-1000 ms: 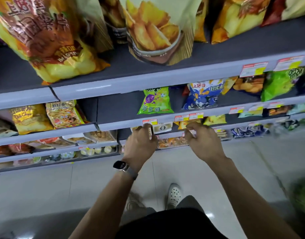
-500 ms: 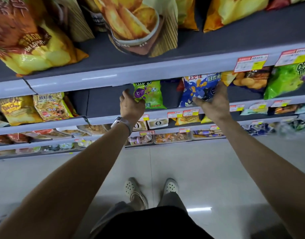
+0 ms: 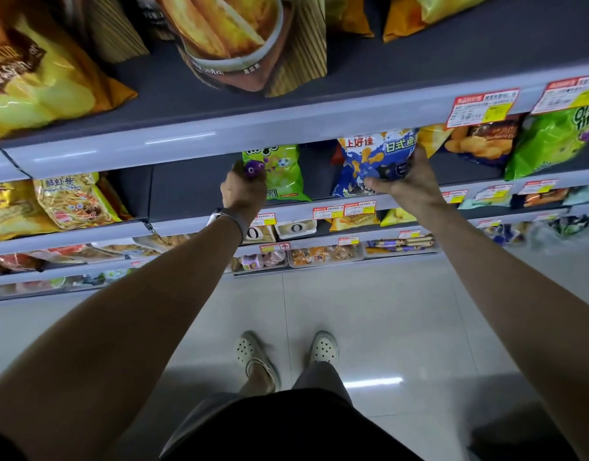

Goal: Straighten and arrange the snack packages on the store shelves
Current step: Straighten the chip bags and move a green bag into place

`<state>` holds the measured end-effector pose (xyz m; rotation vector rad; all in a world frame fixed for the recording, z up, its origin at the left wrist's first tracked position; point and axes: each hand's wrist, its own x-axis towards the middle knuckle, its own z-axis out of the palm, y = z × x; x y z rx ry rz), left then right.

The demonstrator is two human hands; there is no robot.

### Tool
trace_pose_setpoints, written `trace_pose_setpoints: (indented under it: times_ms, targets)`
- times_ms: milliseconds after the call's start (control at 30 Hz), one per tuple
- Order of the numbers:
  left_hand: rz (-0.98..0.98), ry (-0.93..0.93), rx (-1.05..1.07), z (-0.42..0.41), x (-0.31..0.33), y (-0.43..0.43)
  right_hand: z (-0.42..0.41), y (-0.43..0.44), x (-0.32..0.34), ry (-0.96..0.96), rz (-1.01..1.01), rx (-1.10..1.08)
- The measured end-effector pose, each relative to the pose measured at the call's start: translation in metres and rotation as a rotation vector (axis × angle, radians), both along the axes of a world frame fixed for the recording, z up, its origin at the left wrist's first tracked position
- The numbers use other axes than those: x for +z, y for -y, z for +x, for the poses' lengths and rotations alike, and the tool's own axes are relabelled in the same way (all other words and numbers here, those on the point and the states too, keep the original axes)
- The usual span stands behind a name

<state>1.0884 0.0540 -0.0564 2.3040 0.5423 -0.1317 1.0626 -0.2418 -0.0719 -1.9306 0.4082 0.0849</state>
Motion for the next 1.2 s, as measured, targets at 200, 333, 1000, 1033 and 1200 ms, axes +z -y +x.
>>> trace_pose_setpoints:
  times_ms: [200,333,1000,1033,1200]
  targets:
    - [0.042,0.141,0.032,-0.007,0.004,-0.006,0.003,-0.009,-0.007,0.041,-0.026,-0.085]
    - [0.059,0.263,0.14,-0.028,0.01,-0.025,0.002,-0.023,-0.005,0.054,0.024,-0.135]
    - [-0.029,0.33,0.144,-0.13,0.012,-0.079,0.031,-0.151,-0.003,-0.021,0.057,0.106]
    - [-0.037,0.342,0.129,-0.13,0.014,-0.073,0.03,-0.149,-0.003,-0.022,0.07,0.092]
    - [-0.063,0.314,0.024,-0.13,0.017,-0.042,0.004,-0.129,-0.005,0.004,0.22,-0.002]
